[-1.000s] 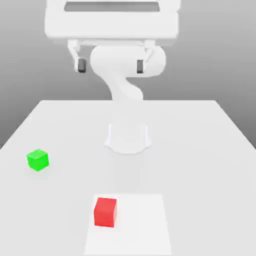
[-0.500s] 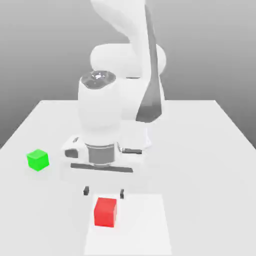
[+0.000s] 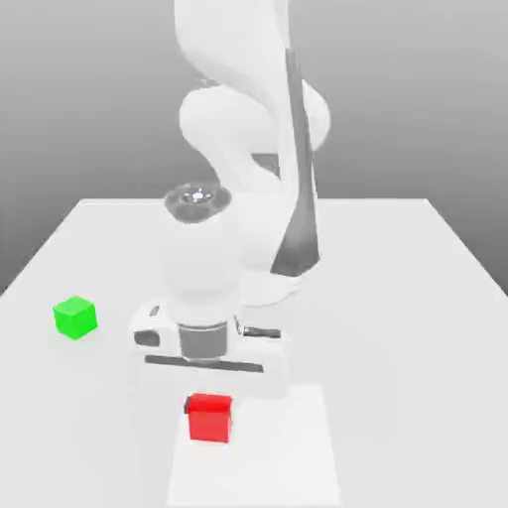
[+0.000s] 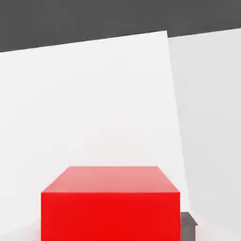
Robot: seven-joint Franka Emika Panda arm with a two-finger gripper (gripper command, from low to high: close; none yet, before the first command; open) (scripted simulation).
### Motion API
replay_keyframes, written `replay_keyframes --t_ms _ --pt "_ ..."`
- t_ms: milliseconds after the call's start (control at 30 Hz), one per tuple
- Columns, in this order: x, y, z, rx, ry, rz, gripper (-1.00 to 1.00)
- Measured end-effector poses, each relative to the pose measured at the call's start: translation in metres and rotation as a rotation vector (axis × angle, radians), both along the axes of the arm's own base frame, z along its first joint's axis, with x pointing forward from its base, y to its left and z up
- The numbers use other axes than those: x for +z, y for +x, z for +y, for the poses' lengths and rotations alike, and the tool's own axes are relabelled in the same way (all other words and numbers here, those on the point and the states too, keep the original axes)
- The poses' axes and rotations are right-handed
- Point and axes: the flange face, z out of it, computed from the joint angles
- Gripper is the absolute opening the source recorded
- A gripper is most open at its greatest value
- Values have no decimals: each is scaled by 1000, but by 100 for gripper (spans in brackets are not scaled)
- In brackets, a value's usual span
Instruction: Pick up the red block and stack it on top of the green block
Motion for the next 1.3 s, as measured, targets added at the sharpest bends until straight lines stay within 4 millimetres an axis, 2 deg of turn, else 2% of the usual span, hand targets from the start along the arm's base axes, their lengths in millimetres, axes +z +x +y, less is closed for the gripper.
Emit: replay_keyframes --t_ms 33,133,200,300,467,567,600,633,700,1300 --pt "10 -1 -2 -3 -1 0 -100" --pt "25 -24 -68 -86 -18 2 -100" --pt "32 -49 -112 -139 -28 4 -100" --pt "41 -88 -161 -190 -35 9 -100" --pt "51 -171 -224 -285 -27 11 -100" --pt "54 -227 -249 -351 -11 6 -100" --pt "54 -243 -253 -368 -4 3 -100" --pt "53 -251 -255 -377 1 -1 -100" --pt "50 -255 -256 -383 9 -9 -100" --pt "12 -251 -254 -384 51 -30 -100"
